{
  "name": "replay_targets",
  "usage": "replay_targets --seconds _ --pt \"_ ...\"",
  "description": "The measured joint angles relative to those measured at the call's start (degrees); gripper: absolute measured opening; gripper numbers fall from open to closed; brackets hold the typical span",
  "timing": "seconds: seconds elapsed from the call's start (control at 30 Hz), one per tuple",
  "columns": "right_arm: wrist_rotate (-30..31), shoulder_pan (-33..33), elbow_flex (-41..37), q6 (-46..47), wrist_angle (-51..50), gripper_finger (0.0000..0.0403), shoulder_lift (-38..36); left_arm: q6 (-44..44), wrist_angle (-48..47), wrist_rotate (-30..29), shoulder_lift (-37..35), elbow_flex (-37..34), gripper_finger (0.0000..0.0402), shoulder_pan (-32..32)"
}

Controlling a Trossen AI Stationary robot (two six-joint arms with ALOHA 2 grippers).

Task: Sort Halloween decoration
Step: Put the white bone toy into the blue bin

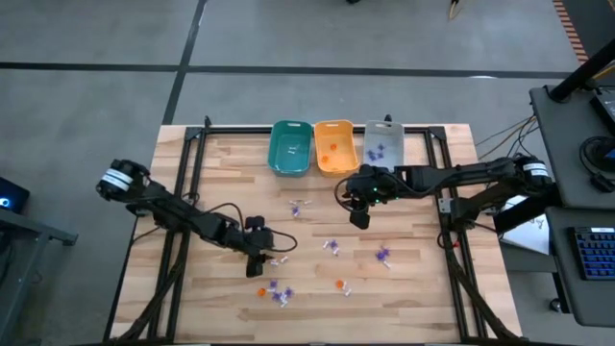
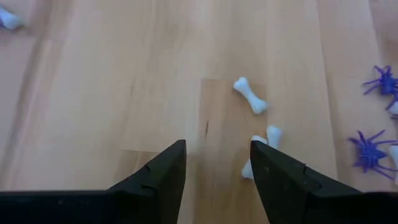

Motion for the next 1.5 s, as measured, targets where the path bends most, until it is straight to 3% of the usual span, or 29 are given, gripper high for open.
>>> replay_targets --seconds 0.7,1.0,1.2,1.5 --pt "0.0 0.0 -0.1 0.4 0.6 0.0087 0.0 -1.3 2.5 -0.7 3.7 0.2 0.016 -0.7" --pt "0.0 0.0 -0.2 0.4 0.9 0.0087 0.0 -1.3 2.5 -2.1 3.9 0.1 0.011 -0.6" --pt "0.0 0.0 -0.4 0.4 1.1 0.0085 0.0 1.5 4.7 -4.8 4.1 0.0 0.0099 -0.7" --pt "0.0 0.0 -0.5 0.4 1.9 0.0091 0.0 12.4 5.1 -4.4 4.2 0.0 0.013 -0.6"
